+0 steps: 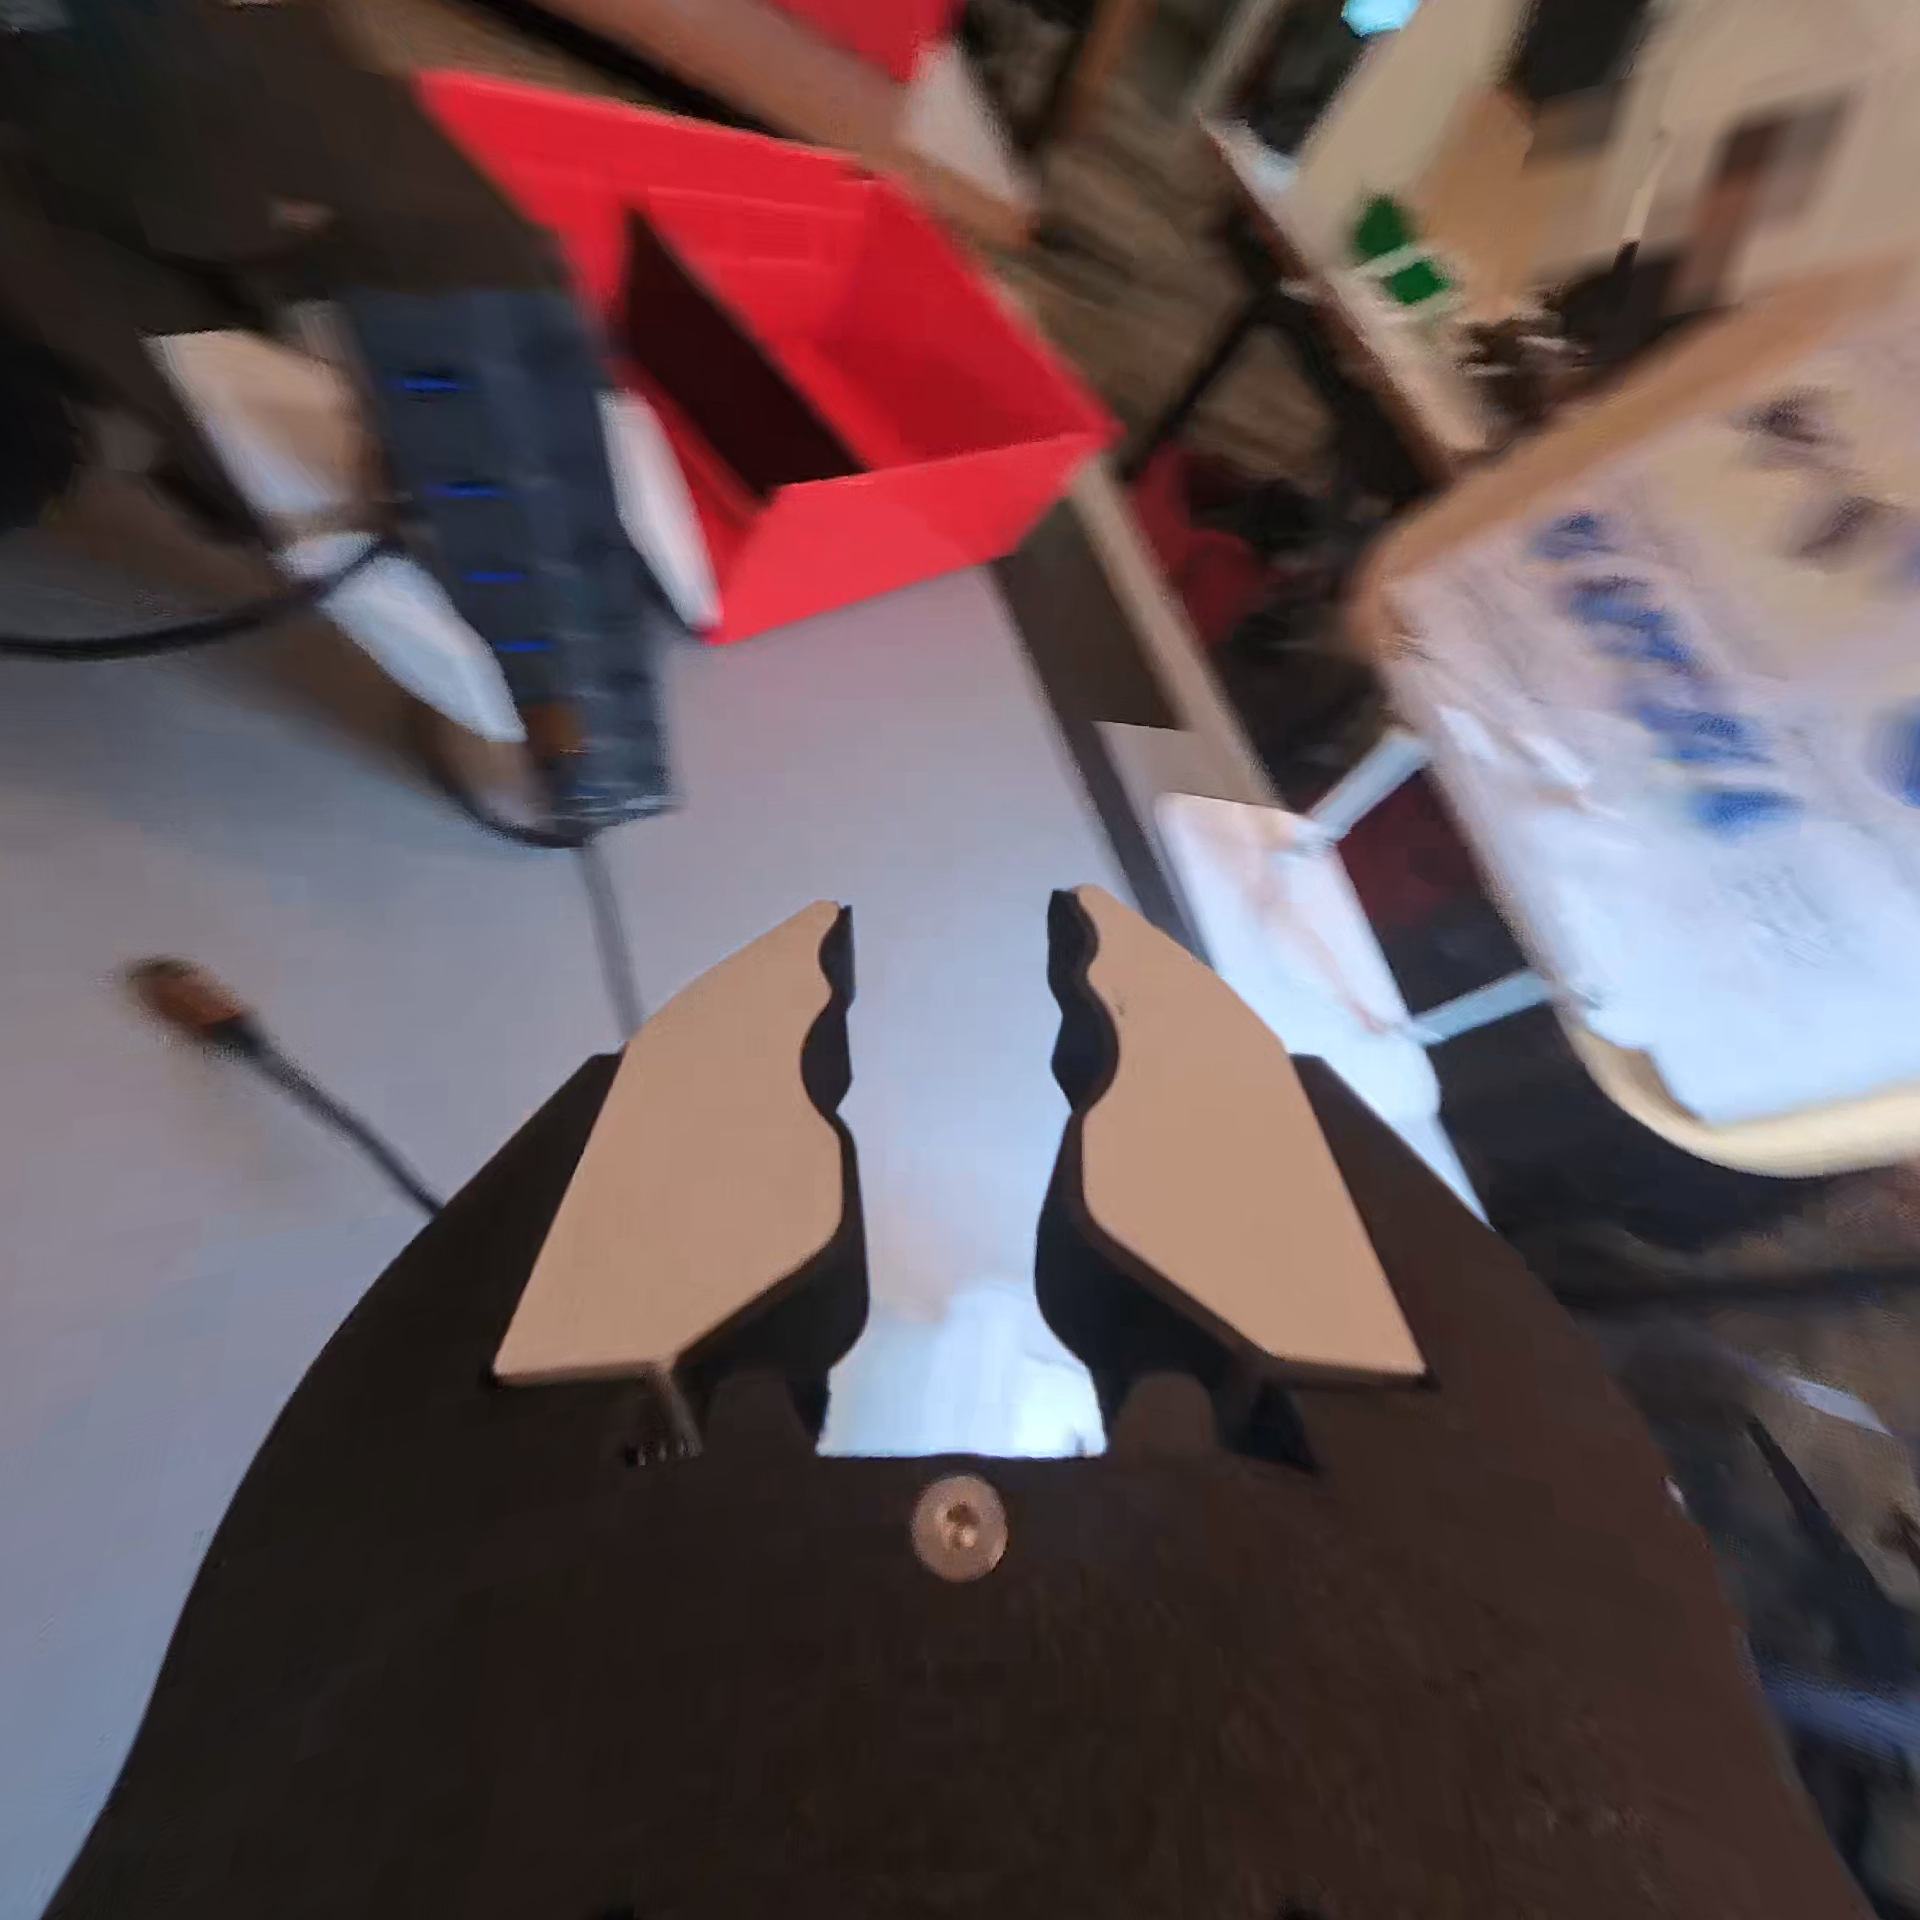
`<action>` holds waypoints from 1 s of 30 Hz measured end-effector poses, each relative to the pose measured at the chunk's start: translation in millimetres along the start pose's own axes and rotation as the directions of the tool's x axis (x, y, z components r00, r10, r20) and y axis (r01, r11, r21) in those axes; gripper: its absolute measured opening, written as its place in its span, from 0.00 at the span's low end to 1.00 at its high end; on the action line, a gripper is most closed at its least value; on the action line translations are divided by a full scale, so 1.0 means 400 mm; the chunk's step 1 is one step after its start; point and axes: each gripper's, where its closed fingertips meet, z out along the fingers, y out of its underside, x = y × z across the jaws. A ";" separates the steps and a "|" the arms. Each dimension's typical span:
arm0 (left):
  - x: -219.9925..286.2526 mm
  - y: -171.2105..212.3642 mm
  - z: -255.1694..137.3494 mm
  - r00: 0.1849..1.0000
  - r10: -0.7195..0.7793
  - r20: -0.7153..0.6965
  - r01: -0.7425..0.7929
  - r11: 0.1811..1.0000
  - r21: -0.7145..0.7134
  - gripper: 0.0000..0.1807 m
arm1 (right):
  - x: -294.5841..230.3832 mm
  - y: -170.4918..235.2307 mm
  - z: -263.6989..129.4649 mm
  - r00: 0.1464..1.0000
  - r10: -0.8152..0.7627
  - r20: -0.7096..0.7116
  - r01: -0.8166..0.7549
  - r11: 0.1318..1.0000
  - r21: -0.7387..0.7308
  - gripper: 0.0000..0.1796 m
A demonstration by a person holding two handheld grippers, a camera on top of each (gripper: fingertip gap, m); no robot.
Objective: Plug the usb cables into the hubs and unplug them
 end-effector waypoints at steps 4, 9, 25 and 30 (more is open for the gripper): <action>0.022 -0.013 0.003 0.999 0.048 0.007 -0.048 0.999 0.013 0.33 | -0.208 0.018 0.142 0.959 -0.168 0.230 0.199 0.973 -0.119 0.19; 0.045 -0.016 0.006 0.996 0.087 0.011 -0.087 0.996 0.000 0.33 | -0.288 0.033 0.232 0.928 -0.296 0.227 0.329 0.936 -0.124 0.12; 0.127 0.008 0.009 0.955 0.167 -0.247 -0.131 0.979 0.158 0.34 | -0.335 0.014 0.175 0.874 -0.298 0.384 0.303 0.952 0.050 0.09; 0.047 0.040 0.023 0.977 0.196 -0.087 -0.196 0.981 0.008 0.31 | -0.272 0.047 0.176 0.909 -0.261 0.324 0.286 0.958 -0.033 0.09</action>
